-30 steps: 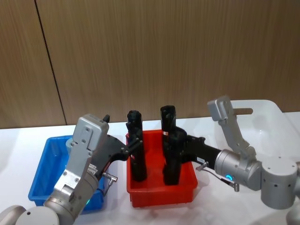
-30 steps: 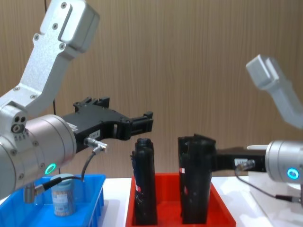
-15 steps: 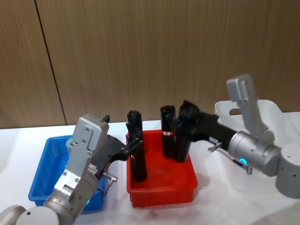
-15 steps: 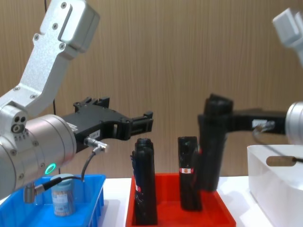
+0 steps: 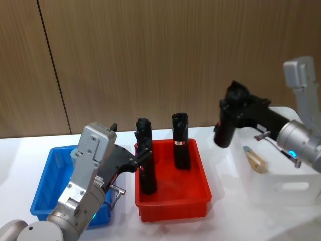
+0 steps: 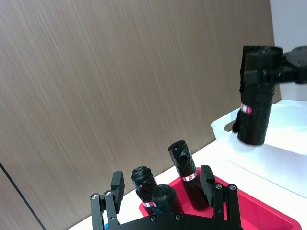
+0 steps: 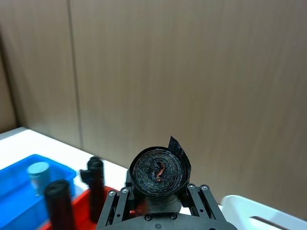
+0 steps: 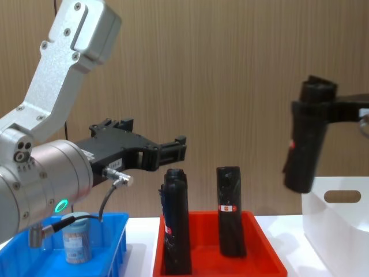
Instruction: Pick the cotton swabs from the blue box and place them into the white box.
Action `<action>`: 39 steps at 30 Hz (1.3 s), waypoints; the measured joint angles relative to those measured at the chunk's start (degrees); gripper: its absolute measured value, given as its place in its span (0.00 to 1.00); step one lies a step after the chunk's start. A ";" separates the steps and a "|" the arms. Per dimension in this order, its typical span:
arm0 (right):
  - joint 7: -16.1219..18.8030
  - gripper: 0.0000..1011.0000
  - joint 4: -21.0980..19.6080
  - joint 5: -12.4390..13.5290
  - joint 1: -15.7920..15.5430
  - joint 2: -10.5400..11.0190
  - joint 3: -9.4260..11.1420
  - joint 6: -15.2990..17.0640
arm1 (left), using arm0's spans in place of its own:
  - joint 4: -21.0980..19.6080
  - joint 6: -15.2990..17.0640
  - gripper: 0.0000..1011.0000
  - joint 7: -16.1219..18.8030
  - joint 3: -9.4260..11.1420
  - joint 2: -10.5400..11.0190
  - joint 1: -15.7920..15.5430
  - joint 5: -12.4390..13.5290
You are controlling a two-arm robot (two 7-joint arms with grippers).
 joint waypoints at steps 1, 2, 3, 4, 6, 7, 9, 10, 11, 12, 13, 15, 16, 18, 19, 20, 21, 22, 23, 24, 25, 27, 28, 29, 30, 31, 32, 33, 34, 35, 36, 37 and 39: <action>-0.19 0.49 0.01 0.00 0.05 0.20 0.21 -0.10 | 0.00 0.00 0.99 0.00 0.00 0.00 0.00 0.00; -0.19 0.49 0.01 0.00 0.05 0.20 0.21 -0.10 | 0.00 0.00 0.99 0.00 0.00 0.00 0.00 0.00; -0.52 0.49 0.13 -0.04 0.16 0.56 0.61 -0.32 | 0.00 0.00 0.99 0.00 0.00 0.00 0.00 0.00; -0.75 0.49 0.28 -0.09 0.24 0.80 0.84 -0.45 | 0.00 0.00 0.99 0.00 0.00 0.00 0.00 0.00; -1.25 0.49 0.86 -0.26 0.44 1.31 1.46 -0.79 | 0.00 0.00 0.99 0.00 0.00 0.00 0.00 0.00; -1.62 0.49 1.37 -0.32 0.61 1.62 1.85 -1.06 | 0.00 0.00 0.99 0.00 0.00 0.00 0.00 0.00; -1.93 0.49 1.95 -0.40 0.80 1.90 2.19 -1.29 | 0.00 0.00 0.99 0.00 0.00 0.00 0.00 0.00; -2.07 0.49 2.34 -0.46 0.89 2.08 2.39 -1.40 | 0.00 0.00 0.99 0.00 0.00 0.00 0.00 0.00; -2.22 0.49 2.65 -0.54 0.98 2.20 2.55 -1.52 | 0.00 0.00 0.99 0.00 0.00 0.00 0.00 0.00; -2.53 0.49 3.33 -0.73 1.18 2.45 2.83 -1.78 | 0.00 0.00 0.99 0.00 0.00 0.00 0.00 0.00; -2.66 0.49 3.83 -0.76 1.32 2.58 3.00 -1.90 | 0.00 0.00 0.99 0.00 0.00 0.00 0.00 0.00; -3.07 0.49 4.84 -0.92 1.62 2.84 3.28 -2.24 | 0.00 0.00 0.99 0.00 0.00 0.00 0.00 0.00; -3.23 0.49 5.35 -1.04 1.73 2.90 3.41 -2.41 | 0.00 0.00 0.99 0.00 0.00 0.00 0.00 0.00; -3.52 0.49 6.55 -1.24 2.03 3.09 3.65 -2.76 | 0.00 0.00 0.99 0.00 0.00 0.00 0.00 0.00; -3.62 0.49 7.07 -1.27 2.16 3.14 3.72 -2.88 | 0.00 0.00 0.99 0.00 0.00 0.00 0.00 0.00; -3.73 0.49 7.32 -1.34 2.22 3.16 3.76 -3.00 | 0.00 0.00 0.99 0.00 0.00 0.00 0.00 0.00; -3.87 0.49 8.22 -1.55 2.46 3.22 3.88 -3.27 | 0.00 0.00 0.99 0.00 0.00 0.00 0.00 0.00; -3.98 0.49 8.75 -1.61 2.58 3.26 3.92 -3.38 | 0.00 0.00 0.99 0.00 0.00 0.00 0.00 0.00; -4.16 0.49 9.54 -1.69 2.75 3.29 3.96 -3.58 | 0.00 0.00 0.99 0.00 0.00 0.00 0.00 0.00; -4.22 0.49 9.92 -1.76 2.83 3.30 3.98 -3.72 | 0.00 0.00 0.99 0.00 0.00 -0.01 0.00 0.00; -4.27 0.49 10.32 -1.80 2.93 3.30 3.99 -3.79 | 0.00 0.00 0.99 0.00 0.00 0.00 0.00 0.00; -4.45 0.49 11.65 -2.06 3.23 3.30 4.00 -4.10 | 0.00 0.00 0.99 0.00 0.00 0.00 0.00 0.00; -4.52 0.49 11.89 -2.09 3.32 3.30 4.00 -4.20 | 0.00 0.00 0.99 0.00 0.00 0.00 0.00 0.00; -4.58 0.50 12.35 -2.12 3.41 3.29 4.00 -4.31 | 0.00 0.00 0.99 0.00 0.00 0.00 0.00 0.00; -4.64 0.50 12.70 -2.16 3.51 3.28 4.00 -4.43 | 0.00 0.00 0.99 0.00 0.00 0.00 0.00 0.00; -4.70 0.55 13.37 -2.26 3.72 3.25 4.00 -4.61 | 0.00 0.00 0.99 0.00 0.00 0.00 0.00 0.00; -4.72 0.57 13.81 -2.31 3.80 3.22 3.99 -4.69 | 0.00 0.00 0.99 0.00 0.00 0.00 0.00 0.00; -4.76 0.61 14.45 -2.44 3.95 3.17 3.95 -4.84 | 0.00 0.00 0.99 0.00 0.00 0.00 0.00 0.00; -4.77 0.63 14.75 -2.47 4.03 3.15 3.92 -4.91 | 0.00 0.00 0.99 0.00 0.00 0.00 0.00 0.00; -4.78 0.66 15.08 -2.49 4.12 3.13 3.91 -5.02 | 0.00 0.00 0.99 0.00 0.00 0.00 0.00 0.00; -4.79 0.70 15.63 -2.51 4.27 3.09 3.88 -5.19 | 0.00 0.00 0.99 0.00 0.00 0.00 0.00 0.00; -4.79 0.71 15.99 -2.52 4.35 3.07 3.86 -5.27 | 0.00 0.00 0.99 0.00 0.00 0.00 0.00 0.00; -4.79 0.77 16.47 -2.53 4.49 3.03 3.83 -5.46 | 0.00 0.00 0.99 0.00 0.00 0.00 0.00 0.00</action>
